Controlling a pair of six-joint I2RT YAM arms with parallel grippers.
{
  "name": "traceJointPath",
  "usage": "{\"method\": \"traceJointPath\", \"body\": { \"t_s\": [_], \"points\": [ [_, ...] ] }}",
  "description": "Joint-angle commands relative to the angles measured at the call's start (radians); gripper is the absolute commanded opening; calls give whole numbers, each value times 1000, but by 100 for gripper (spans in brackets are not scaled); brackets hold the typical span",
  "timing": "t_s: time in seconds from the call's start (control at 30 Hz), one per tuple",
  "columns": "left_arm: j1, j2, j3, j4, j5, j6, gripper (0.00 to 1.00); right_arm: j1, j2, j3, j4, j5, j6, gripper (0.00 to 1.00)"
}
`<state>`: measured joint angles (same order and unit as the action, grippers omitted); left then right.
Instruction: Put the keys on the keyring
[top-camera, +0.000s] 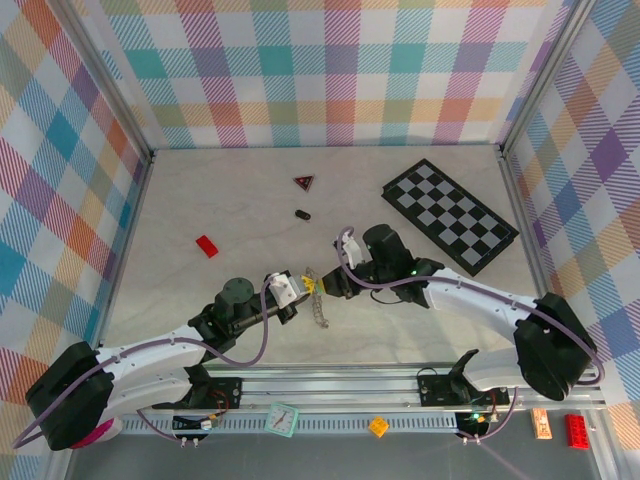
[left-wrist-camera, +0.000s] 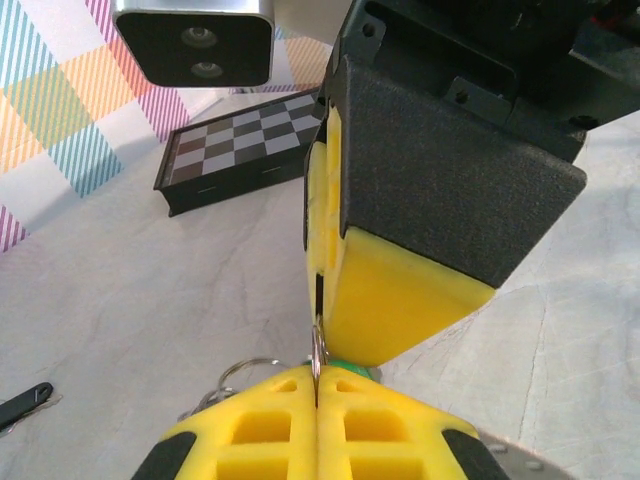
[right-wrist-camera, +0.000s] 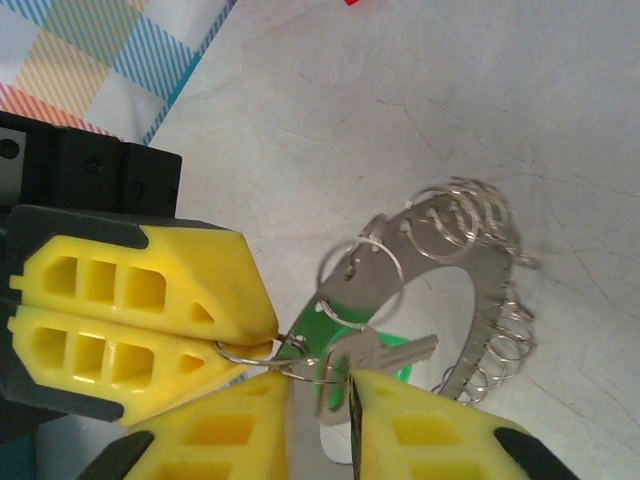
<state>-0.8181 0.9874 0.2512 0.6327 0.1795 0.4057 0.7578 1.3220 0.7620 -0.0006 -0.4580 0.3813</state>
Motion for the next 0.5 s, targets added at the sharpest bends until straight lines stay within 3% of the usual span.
{"method": "traceJointPath", "body": {
  "t_s": [0.0,0.17,0.47],
  "points": [
    [-21,-3,-6,59,21,-21,0,-8,-44,-11,11,-31,-34,27],
    [-21,1,-10,61,27,-33,0,-34,-111,-33,8,-45,-103,36],
    [-21,3,-26,91,36,-72,0,-53,-186,-113,10,77,-364,38]
  ]
}}
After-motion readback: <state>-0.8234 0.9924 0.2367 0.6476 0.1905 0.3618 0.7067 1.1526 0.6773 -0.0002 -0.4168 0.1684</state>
